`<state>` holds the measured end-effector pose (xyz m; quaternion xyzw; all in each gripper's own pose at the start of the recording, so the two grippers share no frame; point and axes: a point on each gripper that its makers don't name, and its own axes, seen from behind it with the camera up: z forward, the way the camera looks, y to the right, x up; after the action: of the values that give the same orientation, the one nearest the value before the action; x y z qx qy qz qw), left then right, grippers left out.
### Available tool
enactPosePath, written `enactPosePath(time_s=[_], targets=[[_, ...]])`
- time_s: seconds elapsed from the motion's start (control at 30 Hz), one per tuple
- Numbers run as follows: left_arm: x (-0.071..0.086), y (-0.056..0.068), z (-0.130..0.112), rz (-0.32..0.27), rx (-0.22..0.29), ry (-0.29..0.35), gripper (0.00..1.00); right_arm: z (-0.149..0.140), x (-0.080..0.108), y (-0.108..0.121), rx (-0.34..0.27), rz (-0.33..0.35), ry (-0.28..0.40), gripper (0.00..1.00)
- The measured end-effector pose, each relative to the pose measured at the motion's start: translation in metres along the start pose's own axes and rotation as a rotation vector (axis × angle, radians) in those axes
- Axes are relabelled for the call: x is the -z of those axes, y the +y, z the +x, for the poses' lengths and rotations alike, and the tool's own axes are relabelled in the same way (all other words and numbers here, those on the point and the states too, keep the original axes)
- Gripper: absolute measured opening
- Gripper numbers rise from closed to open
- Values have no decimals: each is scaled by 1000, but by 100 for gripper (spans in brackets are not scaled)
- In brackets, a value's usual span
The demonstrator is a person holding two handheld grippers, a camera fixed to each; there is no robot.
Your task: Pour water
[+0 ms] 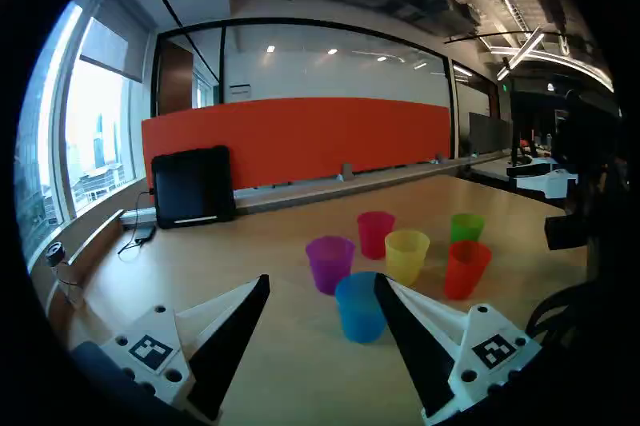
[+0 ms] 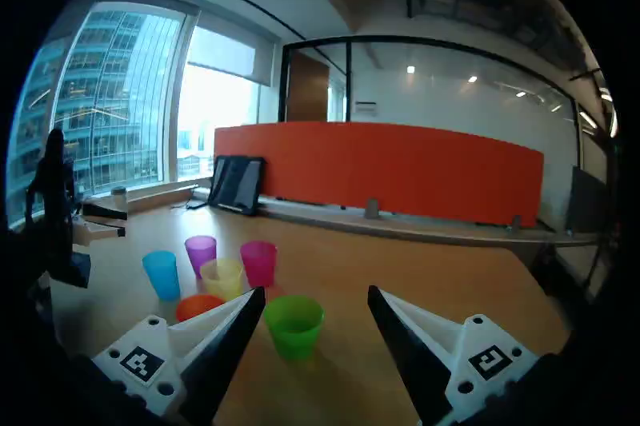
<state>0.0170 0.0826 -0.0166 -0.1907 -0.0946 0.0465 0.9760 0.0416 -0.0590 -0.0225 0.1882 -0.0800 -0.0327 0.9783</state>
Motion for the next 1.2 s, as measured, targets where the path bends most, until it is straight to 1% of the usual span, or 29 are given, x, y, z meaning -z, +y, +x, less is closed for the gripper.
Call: enactPosePath(time_s=[0.1,0.17,0.3,0.4,0.6,0.87,1.0,1.2], targets=[[1,-6,8,53,-1,49,97,8,2,6,-19,-38,43,99],[4,-11,16,91,-4,81,97,10,3,10,-21,-62,61,99],[10,-21,25,168,9,135,97,17,7,21,-7,-128,101,99],[13,-27,27,206,29,153,97,22,11,29,9,-179,135,99],[13,-35,24,259,52,153,97,34,19,40,25,-269,193,99],[17,-38,27,308,61,171,97,43,27,51,29,-349,236,99],[20,-43,28,334,68,183,97,45,30,53,17,-372,251,99],[22,-49,28,367,62,198,97,43,34,52,6,-380,248,99]])
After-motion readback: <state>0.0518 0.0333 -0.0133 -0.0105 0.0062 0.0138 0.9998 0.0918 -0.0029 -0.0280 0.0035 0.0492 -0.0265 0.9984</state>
